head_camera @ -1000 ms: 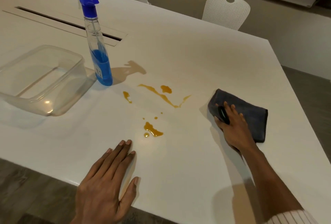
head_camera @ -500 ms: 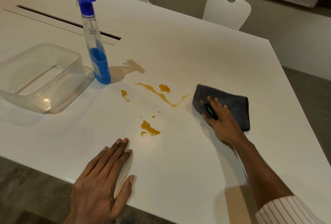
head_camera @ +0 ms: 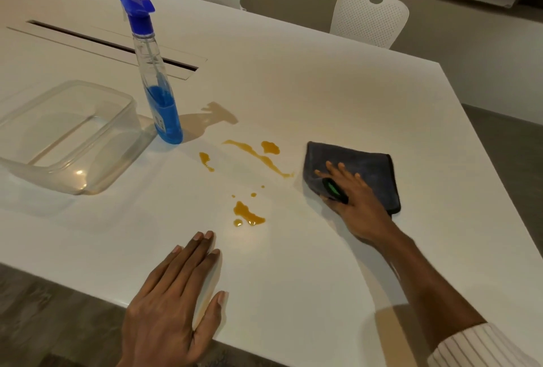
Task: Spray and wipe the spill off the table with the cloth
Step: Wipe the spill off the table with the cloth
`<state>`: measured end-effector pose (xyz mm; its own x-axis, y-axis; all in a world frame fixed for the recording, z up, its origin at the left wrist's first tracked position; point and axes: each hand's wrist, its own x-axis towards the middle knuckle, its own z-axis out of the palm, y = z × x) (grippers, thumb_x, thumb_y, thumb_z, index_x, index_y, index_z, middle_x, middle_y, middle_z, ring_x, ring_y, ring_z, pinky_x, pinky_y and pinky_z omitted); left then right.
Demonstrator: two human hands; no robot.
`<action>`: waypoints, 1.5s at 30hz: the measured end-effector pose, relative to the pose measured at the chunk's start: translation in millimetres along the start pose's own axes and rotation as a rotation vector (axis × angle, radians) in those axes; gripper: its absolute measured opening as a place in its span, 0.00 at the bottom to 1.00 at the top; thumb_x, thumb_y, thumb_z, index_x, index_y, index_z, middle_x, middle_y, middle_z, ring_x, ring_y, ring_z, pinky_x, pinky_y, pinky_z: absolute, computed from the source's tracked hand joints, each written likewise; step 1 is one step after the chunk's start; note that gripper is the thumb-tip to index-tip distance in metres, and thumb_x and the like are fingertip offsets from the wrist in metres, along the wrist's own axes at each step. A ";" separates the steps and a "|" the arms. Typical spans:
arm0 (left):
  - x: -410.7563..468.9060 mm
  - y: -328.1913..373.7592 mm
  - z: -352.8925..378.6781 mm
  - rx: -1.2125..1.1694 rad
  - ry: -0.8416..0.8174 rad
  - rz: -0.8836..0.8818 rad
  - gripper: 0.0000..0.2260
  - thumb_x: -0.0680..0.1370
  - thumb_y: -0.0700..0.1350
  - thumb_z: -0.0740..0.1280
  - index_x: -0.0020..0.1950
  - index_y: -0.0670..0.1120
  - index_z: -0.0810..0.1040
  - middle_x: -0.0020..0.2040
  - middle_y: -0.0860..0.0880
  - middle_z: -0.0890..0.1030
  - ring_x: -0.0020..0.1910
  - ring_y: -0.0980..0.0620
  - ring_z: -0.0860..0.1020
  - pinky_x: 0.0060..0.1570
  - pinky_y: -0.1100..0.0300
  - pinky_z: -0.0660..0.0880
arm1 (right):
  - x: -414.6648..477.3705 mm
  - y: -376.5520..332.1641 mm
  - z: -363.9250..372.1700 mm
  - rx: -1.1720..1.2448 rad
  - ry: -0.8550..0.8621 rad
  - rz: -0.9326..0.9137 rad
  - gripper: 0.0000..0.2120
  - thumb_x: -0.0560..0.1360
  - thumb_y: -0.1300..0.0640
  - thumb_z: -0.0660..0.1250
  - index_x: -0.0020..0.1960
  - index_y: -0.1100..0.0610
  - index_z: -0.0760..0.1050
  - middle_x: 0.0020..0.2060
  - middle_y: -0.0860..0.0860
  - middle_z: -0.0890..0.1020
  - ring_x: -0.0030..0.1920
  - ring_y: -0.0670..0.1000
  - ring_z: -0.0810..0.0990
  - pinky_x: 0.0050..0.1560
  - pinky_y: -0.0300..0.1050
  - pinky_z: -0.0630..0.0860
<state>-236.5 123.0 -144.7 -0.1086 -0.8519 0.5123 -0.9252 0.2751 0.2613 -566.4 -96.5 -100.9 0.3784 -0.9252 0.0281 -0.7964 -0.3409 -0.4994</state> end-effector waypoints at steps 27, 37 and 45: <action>1.7 0.9 1.7 0.013 0.021 0.003 0.24 0.82 0.55 0.64 0.74 0.45 0.81 0.80 0.48 0.76 0.79 0.49 0.75 0.73 0.45 0.75 | 49.4 -37.0 22.0 -0.114 0.065 0.101 0.29 0.83 0.40 0.56 0.82 0.43 0.55 0.83 0.46 0.56 0.83 0.50 0.49 0.83 0.55 0.45; 1.1 -9.6 10.0 0.072 0.038 0.054 0.25 0.81 0.57 0.64 0.71 0.44 0.83 0.79 0.47 0.78 0.77 0.47 0.77 0.70 0.46 0.75 | -9.8 -45.4 31.3 -0.100 0.045 0.031 0.27 0.83 0.40 0.56 0.81 0.38 0.57 0.82 0.39 0.53 0.82 0.42 0.45 0.83 0.51 0.43; 0.4 -8.7 10.2 0.062 0.053 0.043 0.26 0.83 0.59 0.60 0.72 0.45 0.83 0.79 0.47 0.77 0.78 0.48 0.77 0.71 0.47 0.75 | 43.0 -58.6 34.9 -0.113 0.061 0.061 0.28 0.84 0.42 0.57 0.82 0.42 0.53 0.83 0.44 0.55 0.83 0.47 0.48 0.83 0.51 0.43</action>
<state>-232.2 115.7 -155.1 -0.1310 -0.8144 0.5653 -0.9411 0.2815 0.1873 -487.0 -110.5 -100.7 0.3007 -0.9521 0.0553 -0.8664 -0.2970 -0.4014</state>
